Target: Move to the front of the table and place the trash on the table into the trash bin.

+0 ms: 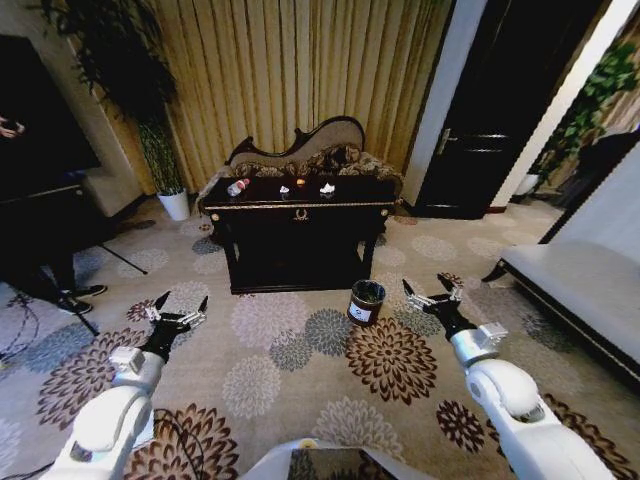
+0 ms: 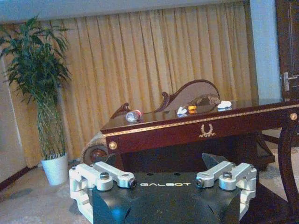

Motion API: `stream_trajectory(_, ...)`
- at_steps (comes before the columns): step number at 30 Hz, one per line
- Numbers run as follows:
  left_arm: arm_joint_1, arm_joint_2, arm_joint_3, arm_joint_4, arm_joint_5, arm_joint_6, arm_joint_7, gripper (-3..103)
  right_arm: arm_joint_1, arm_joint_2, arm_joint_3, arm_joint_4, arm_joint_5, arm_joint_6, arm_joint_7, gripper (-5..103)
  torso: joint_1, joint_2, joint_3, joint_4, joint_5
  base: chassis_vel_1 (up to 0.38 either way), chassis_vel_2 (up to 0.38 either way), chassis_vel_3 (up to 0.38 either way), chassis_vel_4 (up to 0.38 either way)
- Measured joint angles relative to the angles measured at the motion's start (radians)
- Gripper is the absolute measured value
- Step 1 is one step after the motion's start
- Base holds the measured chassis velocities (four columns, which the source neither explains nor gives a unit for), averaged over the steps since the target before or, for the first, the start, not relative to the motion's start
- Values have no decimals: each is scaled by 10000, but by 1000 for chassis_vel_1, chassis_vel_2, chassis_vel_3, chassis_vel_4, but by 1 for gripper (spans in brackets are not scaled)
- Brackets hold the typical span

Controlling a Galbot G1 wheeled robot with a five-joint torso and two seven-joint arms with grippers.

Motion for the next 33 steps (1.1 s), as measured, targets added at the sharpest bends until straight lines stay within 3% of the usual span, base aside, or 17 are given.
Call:
stream_trajectory(11, -131, -605, -64, -629, -125, 723, -384, 100, 0, 765, 118, 469, 173, -484, 3, 100, 0, 0, 0, -1, 1, 0, 0, 0, 0)
stream_trajectory(24, -98, -1077, -13, -458, 439, 465, -294, 100, 123, 1143, 124, 976, 91, -923, 3, 100, 0, 0, -1, -1, 1, 0, 0, 0, 0)
stream_trajectory(33, -18, -1089, 24, -203, 492, 243, -184, 100, -10, 1320, 172, 921, -538, -738, 3, 100, -1, 0, 0, -1, 1, 0, 0, 0, 0)
